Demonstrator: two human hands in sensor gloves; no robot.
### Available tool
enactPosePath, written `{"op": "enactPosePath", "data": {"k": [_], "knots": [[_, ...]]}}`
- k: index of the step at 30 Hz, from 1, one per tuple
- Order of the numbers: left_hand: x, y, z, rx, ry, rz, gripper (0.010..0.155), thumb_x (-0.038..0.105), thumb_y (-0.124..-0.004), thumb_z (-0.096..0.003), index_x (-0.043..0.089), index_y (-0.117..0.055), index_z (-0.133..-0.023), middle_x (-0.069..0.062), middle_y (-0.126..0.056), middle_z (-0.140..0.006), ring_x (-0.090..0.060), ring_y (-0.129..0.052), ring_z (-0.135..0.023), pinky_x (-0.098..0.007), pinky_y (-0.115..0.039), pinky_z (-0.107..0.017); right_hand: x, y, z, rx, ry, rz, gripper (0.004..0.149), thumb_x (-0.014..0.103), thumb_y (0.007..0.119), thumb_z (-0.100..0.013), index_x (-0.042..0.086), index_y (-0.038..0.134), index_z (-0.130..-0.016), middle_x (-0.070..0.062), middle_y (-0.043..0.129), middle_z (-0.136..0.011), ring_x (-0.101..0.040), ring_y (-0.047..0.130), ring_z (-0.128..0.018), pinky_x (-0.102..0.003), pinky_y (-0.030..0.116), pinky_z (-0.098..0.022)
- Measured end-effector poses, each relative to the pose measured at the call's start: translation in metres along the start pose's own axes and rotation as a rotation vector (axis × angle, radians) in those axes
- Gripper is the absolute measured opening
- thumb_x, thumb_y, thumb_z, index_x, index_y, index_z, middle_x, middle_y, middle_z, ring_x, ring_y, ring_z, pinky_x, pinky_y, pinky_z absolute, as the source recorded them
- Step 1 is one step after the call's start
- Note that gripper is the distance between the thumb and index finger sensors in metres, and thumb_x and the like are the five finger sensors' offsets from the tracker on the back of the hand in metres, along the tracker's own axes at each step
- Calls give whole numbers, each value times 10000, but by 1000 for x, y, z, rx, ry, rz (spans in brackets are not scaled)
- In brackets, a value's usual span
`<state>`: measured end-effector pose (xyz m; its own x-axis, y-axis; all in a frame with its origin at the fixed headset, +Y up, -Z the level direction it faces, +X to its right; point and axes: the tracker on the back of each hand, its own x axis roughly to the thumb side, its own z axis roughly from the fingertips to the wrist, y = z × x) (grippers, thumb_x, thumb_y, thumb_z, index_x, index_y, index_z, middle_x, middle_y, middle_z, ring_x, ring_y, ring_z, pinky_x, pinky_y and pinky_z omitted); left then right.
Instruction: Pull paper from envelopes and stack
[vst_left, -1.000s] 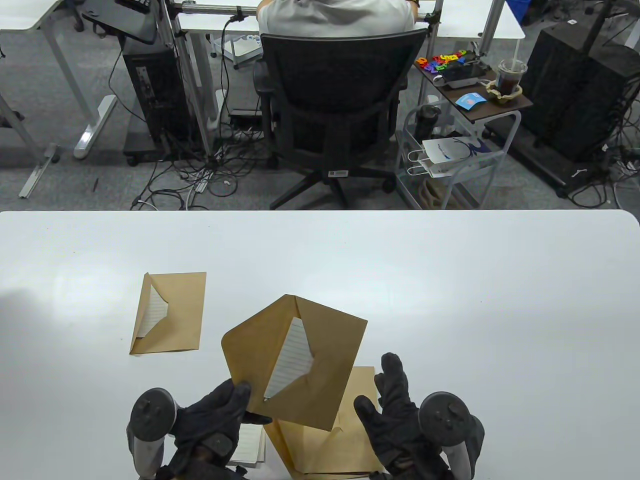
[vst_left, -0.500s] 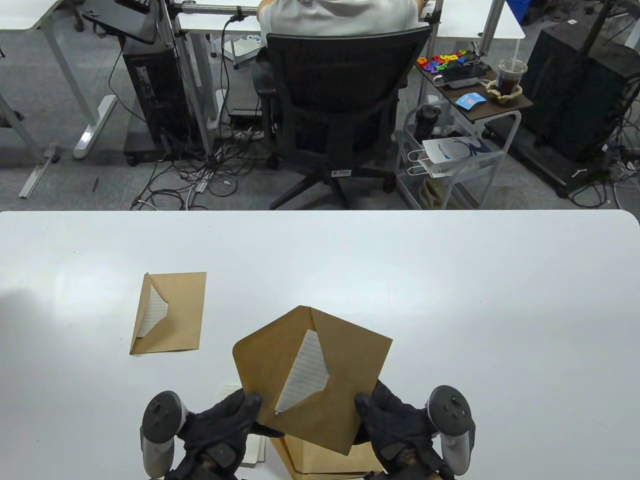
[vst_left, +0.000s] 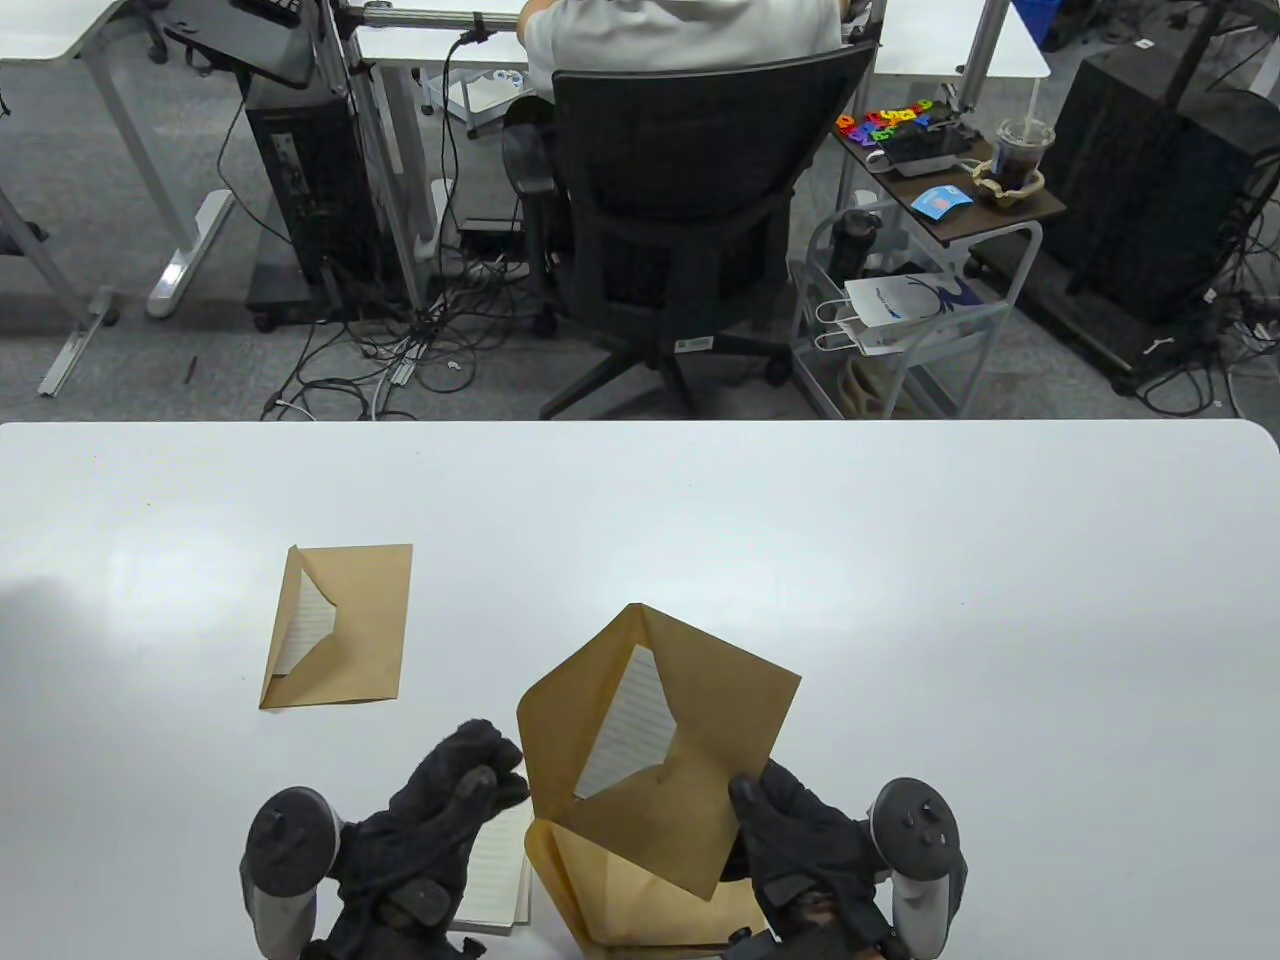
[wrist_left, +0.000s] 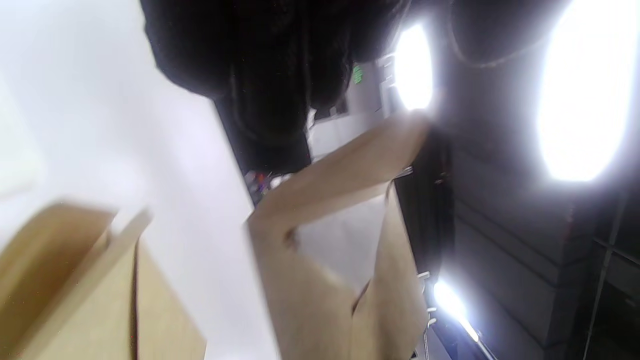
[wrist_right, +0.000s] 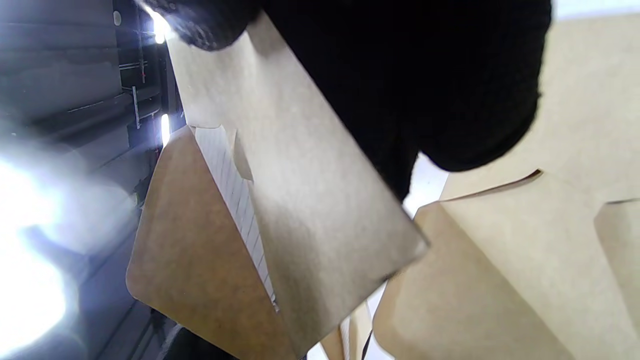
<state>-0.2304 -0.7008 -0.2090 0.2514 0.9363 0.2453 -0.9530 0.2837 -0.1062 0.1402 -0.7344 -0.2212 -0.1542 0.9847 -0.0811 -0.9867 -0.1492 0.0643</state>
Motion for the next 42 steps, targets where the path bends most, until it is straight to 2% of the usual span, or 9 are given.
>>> {"op": "enactPosePath", "data": {"k": [3,6,7,10,13,21,28,35,42], "knots": [[16,2,5,34,-139,-69,728,607,-705,-510,191,-525,-1080,-60,-683,-1056,-320,-889,-923,-545,-750,-669,-1,1,1,-20,0,34,497,387,738,-435,165,772,-878,-70,1051,-654,-241,1144,-386,-403,958,-271],[29,-11,9,-58,-256,-83,691,620,-700,-505,233,-592,-1067,-24,-746,-1042,-287,-934,-914,-518,-792,-663,0,2,2,-35,-13,75,496,384,739,-436,162,771,-879,-76,1049,-657,-248,1142,-390,-408,956,-272],[31,-18,9,-127,-280,-73,683,626,-698,-504,240,-614,-1062,1,-770,-1033,-280,-952,-905,-510,-811,-653,1,3,2,-39,-24,90,496,383,741,-436,162,772,-879,-76,1049,-658,-249,1143,-388,-409,956,-273],[27,-35,9,-274,-225,-29,747,658,-700,-493,230,-565,-1091,-41,-706,-1083,-331,-883,-969,-517,-809,-655,4,6,4,-36,-60,126,495,382,740,-436,164,773,-878,-76,1049,-659,-251,1142,-392,-411,955,-274],[19,-40,6,-338,-135,12,824,670,-699,-494,213,-446,-1131,-79,-537,-1155,-417,-684,-1073,-578,-716,-702,6,10,6,-10,-93,131,494,381,741,-432,172,774,-878,-74,1048,-662,-252,1141,-395,-412,953,-279],[9,-34,3,-277,-41,31,867,658,-686,-509,173,-338,-1138,-126,-397,-1167,-452,-580,-1087,-607,-628,-728,12,17,11,53,-197,150,482,365,754,-402,235,795,-865,-77,1035,-688,-267,1129,-423,-425,941,-300],[6,-37,4,-256,-13,6,841,617,-689,-523,166,-325,-1133,-119,-431,-1158,-429,-670,-1045,-587,-668,-707,22,25,18,66,-367,281,489,364,757,-396,231,798,-865,-85,1028,-703,-274,1124,-436,-436,932,-310],[5,-34,5,-207,11,-45,784,559,-730,-530,159,-409,-1122,-82,-629,-1094,-399,-790,-963,-546,-748,-646,23,27,20,55,-391,325,489,369,755,-398,228,800,-864,-81,1034,-694,-271,1124,-431,-438,930,-312],[10,-35,6,-158,43,-211,636,430,-849,-510,135,-656,-1040,-64,-869,-921,-349,-955,-796,-539,-811,-569,24,32,23,50,-406,368,486,374,755,-402,222,805,-860,-76,1041,-684,-271,1126,-424,-437,930,-308]]}}
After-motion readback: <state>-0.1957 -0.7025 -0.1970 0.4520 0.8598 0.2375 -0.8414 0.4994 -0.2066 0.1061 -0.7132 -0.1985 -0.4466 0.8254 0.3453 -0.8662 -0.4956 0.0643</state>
